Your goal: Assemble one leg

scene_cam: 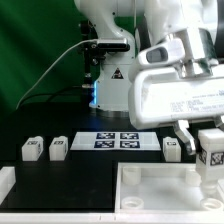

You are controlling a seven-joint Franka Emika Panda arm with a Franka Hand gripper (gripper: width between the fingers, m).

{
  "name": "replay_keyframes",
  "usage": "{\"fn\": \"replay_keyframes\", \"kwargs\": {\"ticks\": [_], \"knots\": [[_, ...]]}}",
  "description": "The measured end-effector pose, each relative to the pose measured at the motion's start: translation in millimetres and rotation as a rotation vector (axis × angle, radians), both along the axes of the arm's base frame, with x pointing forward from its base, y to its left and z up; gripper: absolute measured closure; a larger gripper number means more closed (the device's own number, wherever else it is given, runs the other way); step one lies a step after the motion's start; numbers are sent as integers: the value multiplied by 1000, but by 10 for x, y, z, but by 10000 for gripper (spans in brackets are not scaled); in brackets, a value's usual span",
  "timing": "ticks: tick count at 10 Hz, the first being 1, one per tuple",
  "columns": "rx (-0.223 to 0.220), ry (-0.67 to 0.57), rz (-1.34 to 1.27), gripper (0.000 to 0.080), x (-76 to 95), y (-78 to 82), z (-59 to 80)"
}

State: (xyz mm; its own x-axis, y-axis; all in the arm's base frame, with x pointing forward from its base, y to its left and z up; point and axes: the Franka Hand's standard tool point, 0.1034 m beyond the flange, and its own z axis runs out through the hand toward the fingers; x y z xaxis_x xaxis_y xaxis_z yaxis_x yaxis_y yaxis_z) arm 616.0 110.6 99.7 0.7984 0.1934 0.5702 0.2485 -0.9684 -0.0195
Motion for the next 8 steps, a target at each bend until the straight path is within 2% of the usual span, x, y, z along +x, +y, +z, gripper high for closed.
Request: {"fn": "replay_keyframes", "kwargs": {"ticks": [3, 5, 8], "knots": [[-2, -2, -7, 508, 107, -54, 30], [0, 11, -3, 508, 75, -20, -84], [0, 23, 1, 508, 36, 2, -134]]}}
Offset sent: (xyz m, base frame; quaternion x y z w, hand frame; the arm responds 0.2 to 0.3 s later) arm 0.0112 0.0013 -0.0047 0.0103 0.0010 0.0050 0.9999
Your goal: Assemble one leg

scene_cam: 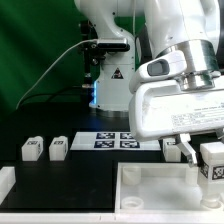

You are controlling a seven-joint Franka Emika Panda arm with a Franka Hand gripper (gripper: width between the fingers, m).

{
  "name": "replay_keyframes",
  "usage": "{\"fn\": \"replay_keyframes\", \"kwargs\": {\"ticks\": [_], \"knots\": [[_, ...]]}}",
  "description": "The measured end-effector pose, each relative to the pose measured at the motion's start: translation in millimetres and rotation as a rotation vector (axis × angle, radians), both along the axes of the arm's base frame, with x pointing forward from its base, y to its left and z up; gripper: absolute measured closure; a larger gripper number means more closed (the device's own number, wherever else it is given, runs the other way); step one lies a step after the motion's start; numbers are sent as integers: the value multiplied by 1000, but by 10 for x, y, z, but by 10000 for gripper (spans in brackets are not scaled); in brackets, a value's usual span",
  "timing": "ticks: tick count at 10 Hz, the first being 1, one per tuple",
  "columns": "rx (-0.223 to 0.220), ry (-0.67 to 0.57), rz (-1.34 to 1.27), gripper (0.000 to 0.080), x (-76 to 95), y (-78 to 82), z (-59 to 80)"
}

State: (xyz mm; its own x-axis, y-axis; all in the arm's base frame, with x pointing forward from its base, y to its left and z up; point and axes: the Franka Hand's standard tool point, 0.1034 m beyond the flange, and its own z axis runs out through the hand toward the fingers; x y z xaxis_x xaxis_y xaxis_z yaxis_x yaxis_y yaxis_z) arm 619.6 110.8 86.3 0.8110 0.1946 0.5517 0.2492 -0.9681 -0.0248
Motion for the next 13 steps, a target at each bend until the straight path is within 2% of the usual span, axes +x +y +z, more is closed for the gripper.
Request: {"fn": "replay_keyframes", "kwargs": {"ticks": [4, 6, 10, 11, 12, 13], "knots": [[3, 10, 4, 508, -21, 54, -120], [8, -33, -3, 508, 4, 50, -125], [6, -23, -1, 508, -7, 50, -126], [6, -20, -1, 419, -10, 51, -132], [6, -20, -1, 240, -11, 50, -132], [6, -20, -1, 178, -12, 50, -135]]}}
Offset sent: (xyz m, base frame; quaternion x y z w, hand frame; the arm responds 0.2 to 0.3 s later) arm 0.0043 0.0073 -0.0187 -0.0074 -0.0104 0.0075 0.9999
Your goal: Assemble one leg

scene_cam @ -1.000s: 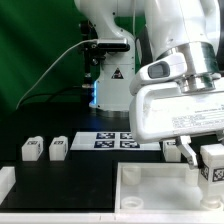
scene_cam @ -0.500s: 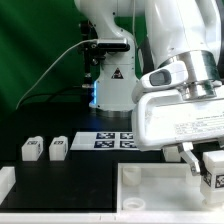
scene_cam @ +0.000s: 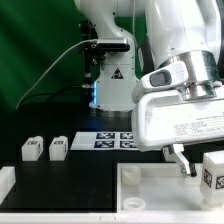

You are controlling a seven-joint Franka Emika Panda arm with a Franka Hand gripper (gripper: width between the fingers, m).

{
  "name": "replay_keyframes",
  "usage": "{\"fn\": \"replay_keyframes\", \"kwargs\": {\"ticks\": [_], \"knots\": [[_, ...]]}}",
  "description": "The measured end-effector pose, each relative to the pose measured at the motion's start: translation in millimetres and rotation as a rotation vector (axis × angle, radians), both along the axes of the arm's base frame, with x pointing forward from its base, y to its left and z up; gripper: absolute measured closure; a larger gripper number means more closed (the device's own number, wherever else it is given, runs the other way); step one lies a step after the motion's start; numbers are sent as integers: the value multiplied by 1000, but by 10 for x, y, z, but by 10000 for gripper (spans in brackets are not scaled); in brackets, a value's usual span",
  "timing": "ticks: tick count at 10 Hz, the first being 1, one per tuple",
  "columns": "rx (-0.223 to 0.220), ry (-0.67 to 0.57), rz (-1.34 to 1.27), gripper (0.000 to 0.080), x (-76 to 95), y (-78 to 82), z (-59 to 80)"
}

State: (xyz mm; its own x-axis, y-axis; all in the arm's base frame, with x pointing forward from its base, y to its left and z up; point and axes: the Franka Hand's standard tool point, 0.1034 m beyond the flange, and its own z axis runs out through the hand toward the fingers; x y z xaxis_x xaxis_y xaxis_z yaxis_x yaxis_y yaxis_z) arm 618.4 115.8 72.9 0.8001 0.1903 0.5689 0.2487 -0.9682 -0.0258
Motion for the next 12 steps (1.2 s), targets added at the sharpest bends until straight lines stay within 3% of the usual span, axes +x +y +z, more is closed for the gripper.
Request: {"fn": "replay_keyframes", "kwargs": {"ticks": [8, 10, 11, 12], "knots": [[1, 23, -7, 150, -4, -18, -8], [7, 159, -30, 150, -6, -25, 319], [7, 169, -33, 150, 80, -15, 445], [8, 195, -40, 150, 132, -16, 456]]}}
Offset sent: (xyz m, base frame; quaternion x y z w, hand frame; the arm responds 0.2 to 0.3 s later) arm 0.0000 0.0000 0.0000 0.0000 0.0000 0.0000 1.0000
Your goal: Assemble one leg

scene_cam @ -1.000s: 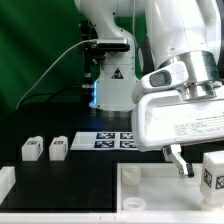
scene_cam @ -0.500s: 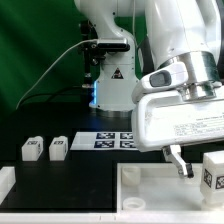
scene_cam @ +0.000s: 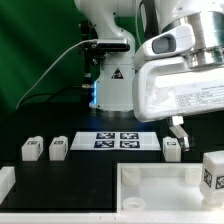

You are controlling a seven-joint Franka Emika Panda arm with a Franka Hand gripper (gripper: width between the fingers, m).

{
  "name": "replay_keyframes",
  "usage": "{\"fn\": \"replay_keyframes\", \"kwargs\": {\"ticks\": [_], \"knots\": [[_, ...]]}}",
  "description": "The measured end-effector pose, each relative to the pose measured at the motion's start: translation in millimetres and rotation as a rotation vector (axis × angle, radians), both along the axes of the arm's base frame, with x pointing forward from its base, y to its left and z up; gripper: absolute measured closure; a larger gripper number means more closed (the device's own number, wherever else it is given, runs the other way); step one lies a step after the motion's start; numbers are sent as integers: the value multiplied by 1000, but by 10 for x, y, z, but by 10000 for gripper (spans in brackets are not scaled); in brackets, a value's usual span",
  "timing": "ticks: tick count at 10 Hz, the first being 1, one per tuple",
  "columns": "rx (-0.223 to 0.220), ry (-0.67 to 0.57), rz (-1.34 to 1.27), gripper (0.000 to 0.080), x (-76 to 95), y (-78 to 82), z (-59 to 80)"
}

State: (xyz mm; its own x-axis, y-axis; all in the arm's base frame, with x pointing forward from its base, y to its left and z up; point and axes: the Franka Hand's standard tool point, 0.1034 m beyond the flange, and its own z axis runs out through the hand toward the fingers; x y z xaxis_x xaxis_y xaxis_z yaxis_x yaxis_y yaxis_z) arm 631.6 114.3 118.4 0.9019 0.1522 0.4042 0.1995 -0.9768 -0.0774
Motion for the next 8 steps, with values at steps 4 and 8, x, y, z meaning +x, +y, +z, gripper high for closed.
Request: {"fn": "replay_keyframes", "kwargs": {"ticks": [4, 8], "knots": [[9, 385, 0, 150, 99, 90, -146], [5, 458, 26, 150, -39, 147, -420]]}}
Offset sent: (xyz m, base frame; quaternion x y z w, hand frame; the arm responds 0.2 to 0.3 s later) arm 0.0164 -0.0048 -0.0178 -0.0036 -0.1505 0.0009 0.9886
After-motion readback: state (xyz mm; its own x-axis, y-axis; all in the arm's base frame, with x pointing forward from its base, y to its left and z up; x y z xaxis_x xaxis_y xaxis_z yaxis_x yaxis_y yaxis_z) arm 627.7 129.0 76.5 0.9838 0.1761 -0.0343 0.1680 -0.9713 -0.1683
